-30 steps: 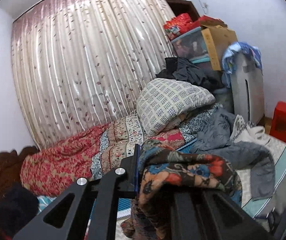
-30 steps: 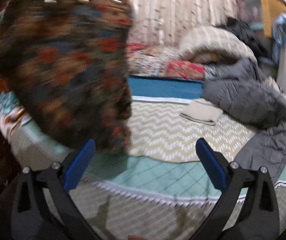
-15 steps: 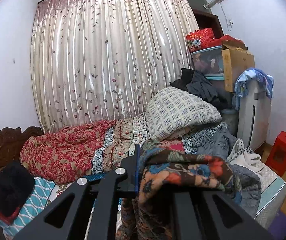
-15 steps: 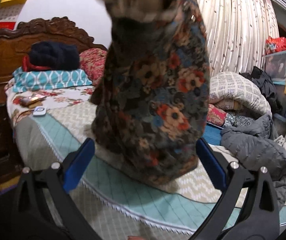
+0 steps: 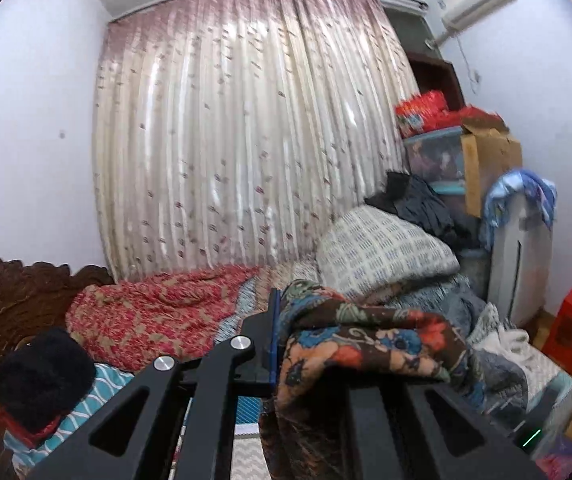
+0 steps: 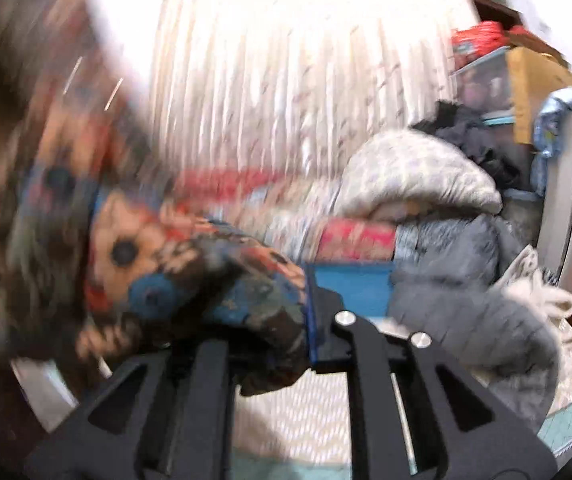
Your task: Fold large clothes
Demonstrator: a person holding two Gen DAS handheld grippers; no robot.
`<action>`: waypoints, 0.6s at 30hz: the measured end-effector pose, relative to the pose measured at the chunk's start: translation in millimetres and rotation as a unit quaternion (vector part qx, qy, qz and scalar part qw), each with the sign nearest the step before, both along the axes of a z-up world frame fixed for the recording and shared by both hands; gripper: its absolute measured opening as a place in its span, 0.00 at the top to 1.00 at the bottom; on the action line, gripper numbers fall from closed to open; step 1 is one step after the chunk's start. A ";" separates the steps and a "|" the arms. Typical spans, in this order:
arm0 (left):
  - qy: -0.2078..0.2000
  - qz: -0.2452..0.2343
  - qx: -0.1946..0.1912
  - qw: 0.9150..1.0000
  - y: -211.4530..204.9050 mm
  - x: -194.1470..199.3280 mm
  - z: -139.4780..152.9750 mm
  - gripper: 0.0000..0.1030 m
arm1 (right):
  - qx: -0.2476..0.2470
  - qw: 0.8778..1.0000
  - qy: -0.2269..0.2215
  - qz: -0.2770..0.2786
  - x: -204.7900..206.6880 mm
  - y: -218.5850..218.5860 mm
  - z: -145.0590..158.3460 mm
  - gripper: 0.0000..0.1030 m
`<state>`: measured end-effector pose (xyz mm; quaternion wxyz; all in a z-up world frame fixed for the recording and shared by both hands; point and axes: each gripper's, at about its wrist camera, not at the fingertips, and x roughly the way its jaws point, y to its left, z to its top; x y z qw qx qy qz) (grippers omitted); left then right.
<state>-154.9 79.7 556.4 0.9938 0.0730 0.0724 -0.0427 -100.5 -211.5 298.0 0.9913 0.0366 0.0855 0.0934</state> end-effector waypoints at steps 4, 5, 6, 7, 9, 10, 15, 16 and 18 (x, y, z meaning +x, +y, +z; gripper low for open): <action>-0.029 0.008 -0.037 0.999 36.7 -24.9 23.4 0.53 | 0.013 0.995 -0.101 -0.008 -32.4 -28.9 109.5 0.90; -0.037 0.008 -0.050 0.998 47.2 -34.8 30.6 0.53 | 0.013 0.992 -0.122 -0.007 -43.4 -33.5 134.6 0.90; -0.046 0.008 -0.056 0.997 54.7 -43.2 35.6 0.53 | 0.012 0.991 -0.136 -0.005 -51.2 -35.2 153.9 0.90; -0.053 0.009 -0.059 0.997 58.5 -48.7 40.2 0.53 | 0.011 0.989 -0.145 -0.001 -57.4 -37.8 171.3 0.90; -0.063 0.001 -0.065 0.996 69.0 -62.7 50.9 0.53 | 0.009 0.988 -0.152 0.012 -66.9 -40.3 207.4 0.90; -0.062 -0.004 -0.068 0.996 72.6 -66.4 55.3 0.53 | 0.006 0.989 -0.150 0.015 -69.2 -40.2 217.1 0.90; -0.034 -0.009 -0.054 0.998 80.6 -54.4 54.3 0.53 | 0.002 0.995 -0.096 0.033 -52.0 -37.8 239.2 0.90; -0.022 -0.007 -0.049 0.999 79.9 -45.0 47.6 0.53 | 0.000 0.996 -0.082 0.033 -45.3 -34.3 235.9 0.90; 0.015 -0.004 -0.041 0.999 84.1 -14.9 27.1 0.53 | -0.002 0.999 -0.043 0.034 -20.5 -27.2 217.8 0.90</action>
